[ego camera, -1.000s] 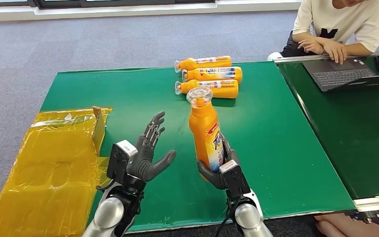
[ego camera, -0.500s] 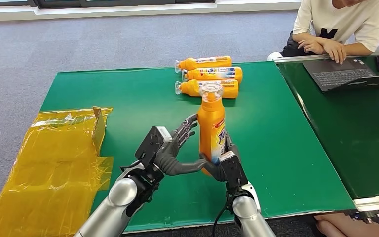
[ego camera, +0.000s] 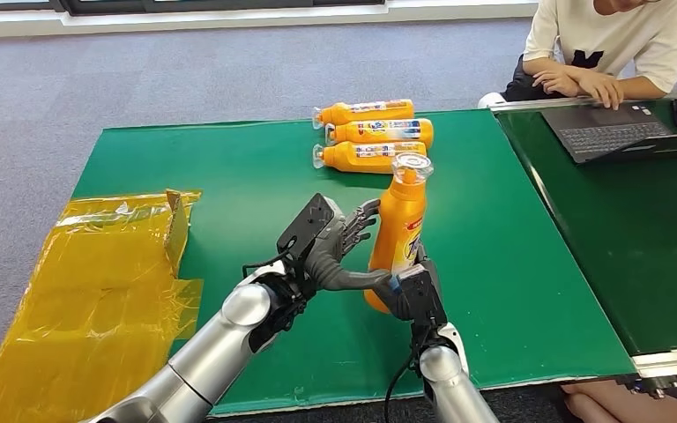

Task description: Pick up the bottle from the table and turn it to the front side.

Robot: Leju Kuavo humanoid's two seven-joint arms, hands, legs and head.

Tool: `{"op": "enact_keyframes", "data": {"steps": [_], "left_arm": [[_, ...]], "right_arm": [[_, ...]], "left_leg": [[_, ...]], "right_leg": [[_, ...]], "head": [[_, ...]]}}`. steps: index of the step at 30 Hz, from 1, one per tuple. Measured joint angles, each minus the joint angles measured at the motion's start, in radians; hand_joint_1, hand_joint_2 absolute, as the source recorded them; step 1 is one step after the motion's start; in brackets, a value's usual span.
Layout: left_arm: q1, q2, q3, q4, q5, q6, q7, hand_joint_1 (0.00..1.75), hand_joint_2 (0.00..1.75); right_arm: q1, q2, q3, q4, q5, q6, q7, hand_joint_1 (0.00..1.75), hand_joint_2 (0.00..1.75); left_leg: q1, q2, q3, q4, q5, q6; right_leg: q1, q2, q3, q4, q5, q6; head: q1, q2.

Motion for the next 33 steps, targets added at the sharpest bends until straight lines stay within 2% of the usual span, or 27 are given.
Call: {"op": "enact_keyframes", "data": {"steps": [1, 2, 5, 6, 12, 17, 27, 33], "left_arm": [[-0.011, -0.008, 0.000, 0.022, 0.007, 0.009, 0.002, 0.00, 1.75], [-0.022, -0.016, -0.001, 0.043, 0.012, 0.017, 0.006, 0.16, 1.75], [-0.048, -0.038, -0.010, 0.100, 0.024, 0.048, 0.017, 0.15, 1.75], [-0.054, -0.044, -0.011, 0.112, 0.028, 0.059, 0.016, 0.00, 1.75], [-0.069, -0.057, -0.012, 0.119, 0.049, 0.112, 0.007, 0.00, 1.75], [-0.069, -0.052, -0.010, 0.095, 0.068, 0.125, 0.012, 0.00, 1.75], [-0.068, -0.041, -0.009, 0.084, 0.072, 0.126, 0.024, 0.00, 1.75], [-0.068, -0.042, -0.009, 0.092, 0.088, 0.126, 0.037, 0.00, 1.75]], "right_arm": [[-0.002, 0.001, 0.000, 0.003, 0.015, -0.018, 0.000, 1.75, 1.75], [-0.005, 0.003, 0.003, 0.004, 0.042, -0.042, -0.002, 1.75, 1.75], [-0.017, 0.021, 0.026, 0.005, 0.154, -0.134, 0.005, 1.75, 1.75], [-0.021, 0.026, 0.035, 0.005, 0.180, -0.160, 0.016, 1.75, 1.75], [-0.057, 0.048, 0.086, 0.025, 0.307, -0.311, 0.063, 1.75, 1.75], [-0.091, 0.055, 0.110, 0.063, 0.345, -0.344, 0.080, 1.75, 1.75], [-0.127, 0.068, 0.131, 0.116, 0.360, -0.347, 0.095, 1.75, 1.75], [-0.157, 0.088, 0.138, 0.182, 0.321, -0.342, 0.095, 1.75, 1.75]], "left_leg": [[0.000, 0.000, 0.000, 0.000, 0.000, 0.000], [0.000, 0.000, 0.000, 0.000, 0.000, 0.000], [0.000, 0.001, 0.000, 0.000, 0.000, 0.000], [0.000, 0.001, 0.000, 0.000, 0.001, 0.000], [0.000, 0.000, -0.001, 0.000, 0.001, 0.000], [0.000, 0.000, -0.002, 0.000, 0.002, 0.000], [0.000, -0.001, -0.002, 0.000, 0.002, 0.000], [0.000, -0.001, -0.002, 0.000, 0.002, -0.001]], "right_leg": [[0.000, 0.000, 0.000, 0.000, 0.000, 0.000], [0.000, 0.000, 0.000, 0.000, 0.000, 0.000], [0.000, 0.000, -0.001, 0.000, 0.000, 0.000], [0.000, 0.000, -0.001, 0.000, 0.000, 0.000], [0.000, 0.000, -0.001, 0.001, 0.000, 0.000], [0.000, -0.001, -0.001, 0.001, 0.000, 0.000], [0.000, -0.001, -0.002, 0.001, 0.001, 0.000], [0.000, -0.001, -0.002, 0.001, 0.001, 0.000]], "head": [[0.000, 0.000], [0.000, 0.000], [0.000, 0.000], [0.000, 0.000], [0.000, 0.000], [0.000, 0.000], [0.000, 0.000], [0.000, 0.000]]}}
